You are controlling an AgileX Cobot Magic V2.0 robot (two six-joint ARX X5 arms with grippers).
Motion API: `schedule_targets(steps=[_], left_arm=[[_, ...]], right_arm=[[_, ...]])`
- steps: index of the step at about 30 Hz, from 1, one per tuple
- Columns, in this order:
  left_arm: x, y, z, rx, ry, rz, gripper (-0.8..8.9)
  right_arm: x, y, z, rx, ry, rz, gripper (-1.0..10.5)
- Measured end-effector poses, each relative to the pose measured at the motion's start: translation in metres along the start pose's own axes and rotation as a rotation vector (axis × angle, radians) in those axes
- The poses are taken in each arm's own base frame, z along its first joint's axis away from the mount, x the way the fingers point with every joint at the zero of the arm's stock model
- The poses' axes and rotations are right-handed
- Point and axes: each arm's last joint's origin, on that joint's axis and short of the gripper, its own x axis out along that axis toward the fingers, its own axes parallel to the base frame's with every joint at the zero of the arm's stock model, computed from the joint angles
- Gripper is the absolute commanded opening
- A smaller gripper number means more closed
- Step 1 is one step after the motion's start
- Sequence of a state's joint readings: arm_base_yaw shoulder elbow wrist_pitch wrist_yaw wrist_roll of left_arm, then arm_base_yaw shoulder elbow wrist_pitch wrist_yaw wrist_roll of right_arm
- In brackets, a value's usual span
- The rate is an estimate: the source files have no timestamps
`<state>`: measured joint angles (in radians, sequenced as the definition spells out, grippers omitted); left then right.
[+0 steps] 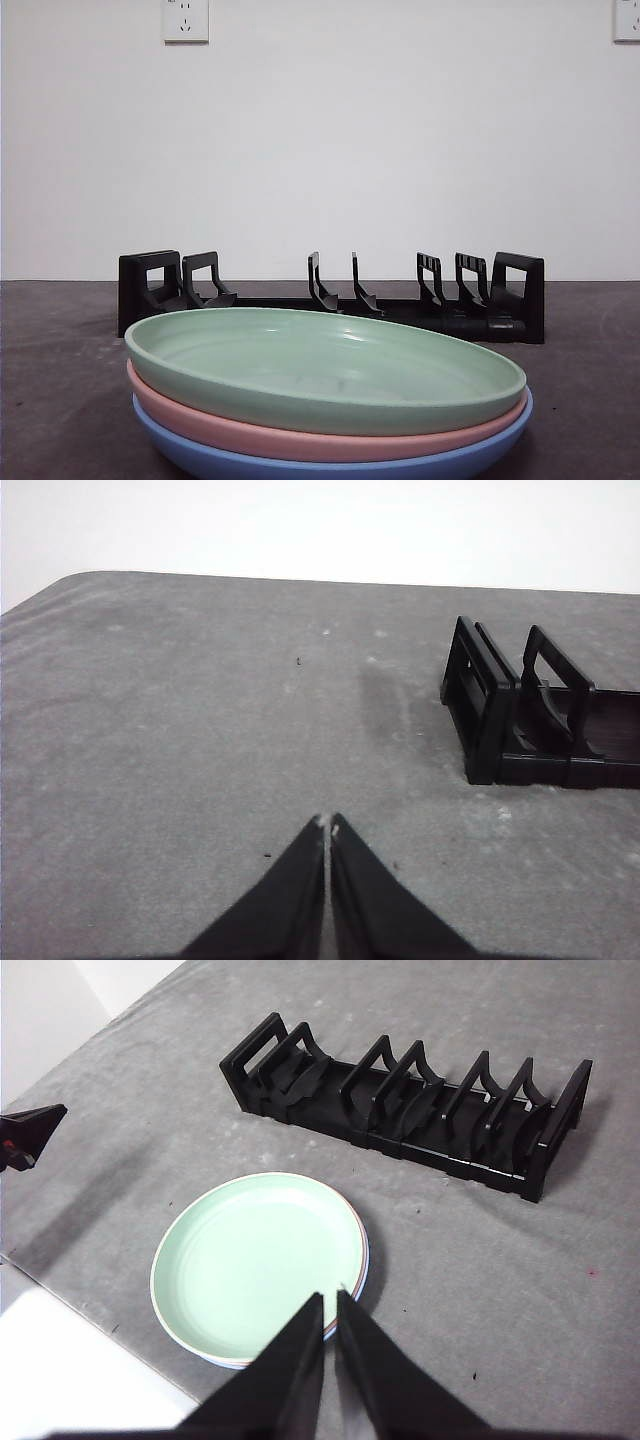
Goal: Place the plate
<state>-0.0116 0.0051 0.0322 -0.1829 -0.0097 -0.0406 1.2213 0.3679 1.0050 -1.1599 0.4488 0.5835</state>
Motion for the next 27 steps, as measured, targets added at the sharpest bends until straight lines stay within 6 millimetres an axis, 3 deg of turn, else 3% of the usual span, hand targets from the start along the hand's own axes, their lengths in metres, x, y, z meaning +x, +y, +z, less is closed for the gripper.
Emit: schedule_targets(steps=[5,10,15,21,27], left_arm=[[0.000,0.000,0.000,0.000,0.000,0.001,0.06],[0.000,0.000,0.000,0.000,0.000,0.001,0.06],[0.000,0.000,0.000,0.000,0.000,0.002,0.06],[0.000,0.000,0.000,0.000,0.000,0.002,0.06],[0.000,0.000,0.000,0.000,0.000,0.002,0.06]], right_arm=[[0.001,0.000,0.000,0.003,-0.006,-0.004,0.2],[0.014,-0.005,-0.010,0.068,-0.070,-0.156,0.2],[0.054,-0.021,-0.036,0.109,-0.236,-0.388,0.2],[0.100,-0.052,-0.066,-0.002,-0.401,-0.418,0.2],[0.127,-0.081,-0.099,-0.114,-0.414,-0.509,0.2]])
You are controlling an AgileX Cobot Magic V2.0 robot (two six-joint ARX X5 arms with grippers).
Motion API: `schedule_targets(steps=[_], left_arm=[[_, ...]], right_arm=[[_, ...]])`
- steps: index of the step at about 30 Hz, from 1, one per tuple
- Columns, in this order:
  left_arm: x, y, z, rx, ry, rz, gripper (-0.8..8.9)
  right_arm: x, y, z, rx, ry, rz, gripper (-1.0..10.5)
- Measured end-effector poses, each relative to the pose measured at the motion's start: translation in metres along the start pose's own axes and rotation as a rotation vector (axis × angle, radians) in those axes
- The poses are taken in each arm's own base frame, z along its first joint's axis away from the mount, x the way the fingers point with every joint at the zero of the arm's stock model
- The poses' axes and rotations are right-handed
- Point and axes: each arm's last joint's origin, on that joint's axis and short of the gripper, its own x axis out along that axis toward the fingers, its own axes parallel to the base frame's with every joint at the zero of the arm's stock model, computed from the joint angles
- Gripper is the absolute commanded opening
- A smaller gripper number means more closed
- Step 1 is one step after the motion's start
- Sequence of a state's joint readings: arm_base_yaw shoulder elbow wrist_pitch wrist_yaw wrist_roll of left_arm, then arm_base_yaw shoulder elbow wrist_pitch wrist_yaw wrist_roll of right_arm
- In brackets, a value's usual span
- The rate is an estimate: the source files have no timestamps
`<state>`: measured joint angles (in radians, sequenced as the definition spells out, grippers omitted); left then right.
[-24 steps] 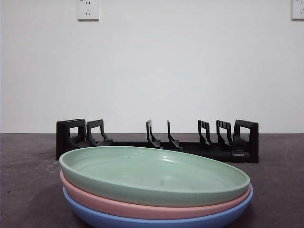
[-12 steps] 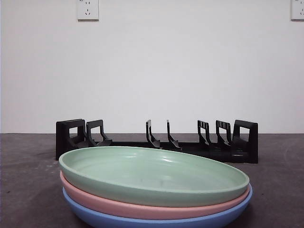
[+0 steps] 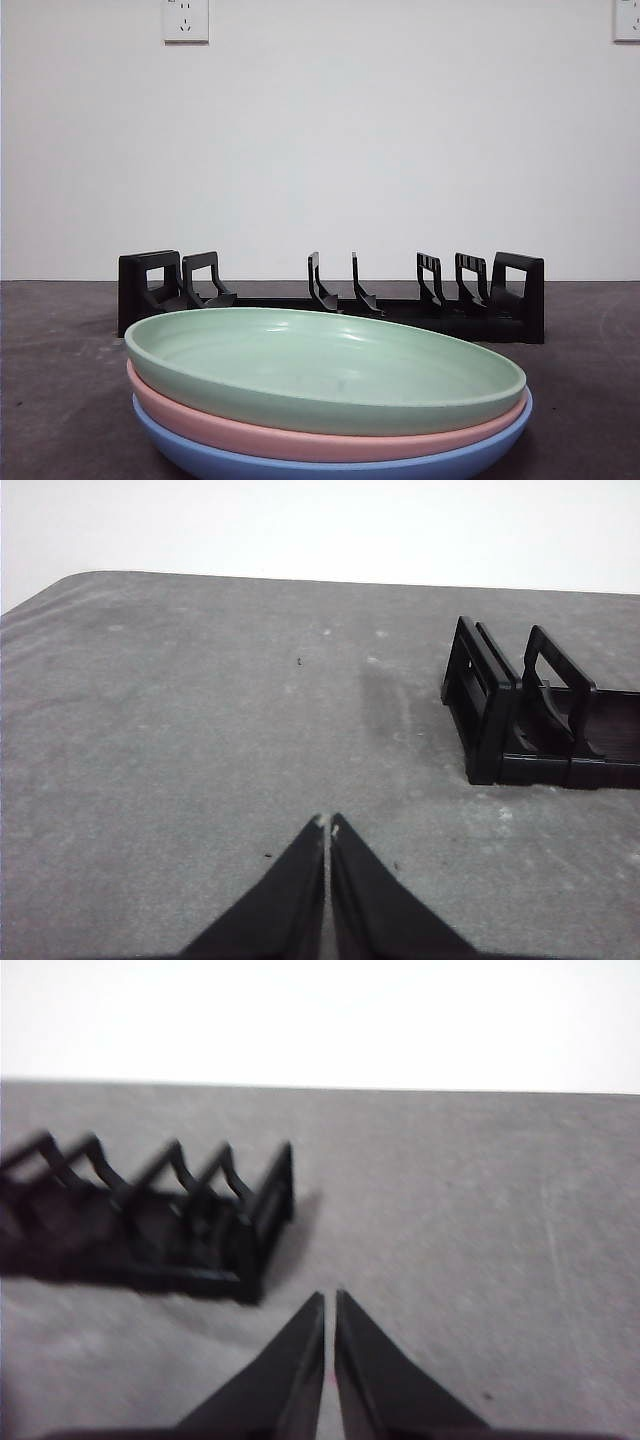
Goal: Place the plate
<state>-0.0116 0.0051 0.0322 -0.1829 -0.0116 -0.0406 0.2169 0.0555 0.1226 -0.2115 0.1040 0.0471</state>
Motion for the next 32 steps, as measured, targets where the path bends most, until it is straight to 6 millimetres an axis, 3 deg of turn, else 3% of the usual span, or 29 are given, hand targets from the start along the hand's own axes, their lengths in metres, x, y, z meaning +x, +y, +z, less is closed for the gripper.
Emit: schedule_targets(steps=[5,12,32], left_arm=[[0.000,0.000,0.000,0.000,0.000,0.000,0.06],[0.000,0.000,0.000,0.000,0.000,0.000,0.06],[0.000,0.000,0.000,0.000,0.000,0.000,0.06]], right_arm=[[0.004,-0.006,-0.018,-0.044,0.004,-0.027,0.2],[0.008,-0.013,-0.026,-0.046,0.006,-0.039,0.2],[0.007,-0.017,-0.027,-0.039,0.013,-0.077,0.2]])
